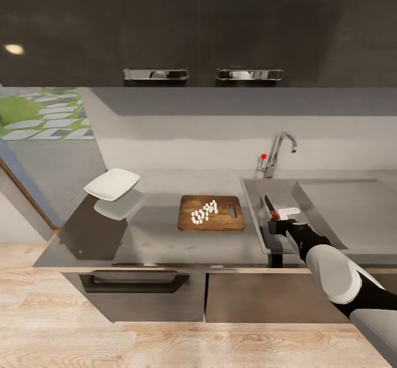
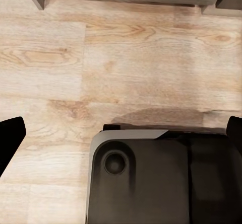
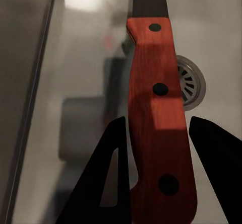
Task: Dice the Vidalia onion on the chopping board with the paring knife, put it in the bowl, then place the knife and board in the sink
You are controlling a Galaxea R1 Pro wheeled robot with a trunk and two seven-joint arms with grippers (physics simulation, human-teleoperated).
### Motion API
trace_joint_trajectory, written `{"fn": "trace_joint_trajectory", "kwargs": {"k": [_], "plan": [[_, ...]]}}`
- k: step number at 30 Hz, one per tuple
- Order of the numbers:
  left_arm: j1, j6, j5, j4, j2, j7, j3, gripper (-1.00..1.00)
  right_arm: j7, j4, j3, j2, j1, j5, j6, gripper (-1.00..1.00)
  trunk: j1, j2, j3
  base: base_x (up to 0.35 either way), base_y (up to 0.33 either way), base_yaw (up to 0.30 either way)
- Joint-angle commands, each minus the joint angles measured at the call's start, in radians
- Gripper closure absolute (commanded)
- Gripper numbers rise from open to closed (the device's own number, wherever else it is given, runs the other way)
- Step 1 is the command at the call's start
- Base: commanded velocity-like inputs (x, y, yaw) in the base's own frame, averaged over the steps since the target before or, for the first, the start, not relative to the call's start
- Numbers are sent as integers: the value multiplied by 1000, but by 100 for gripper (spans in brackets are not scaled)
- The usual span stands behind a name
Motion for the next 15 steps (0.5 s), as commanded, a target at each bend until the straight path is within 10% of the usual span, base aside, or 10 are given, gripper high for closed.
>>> {"fn": "trace_joint_trajectory", "kwargs": {"k": [1,4,5,15], "plan": [[0,-2,10,-1,1,3,-8,-100,7,-2,-8,1,-1,9,4,100,1,-2,-2,0,0,0],[0,-2,10,-1,1,3,-8,-100,7,-2,-8,1,-1,9,4,100,1,-2,-2,0,0,0],[0,-2,10,-1,1,3,-8,-100,7,-2,-8,1,-1,9,4,-100,1,-2,-2,0,0,0],[0,-1,11,-1,1,3,-8,-100,13,-12,-14,-1,-1,-5,3,-100,1,-2,-2,0,0,0]]}}
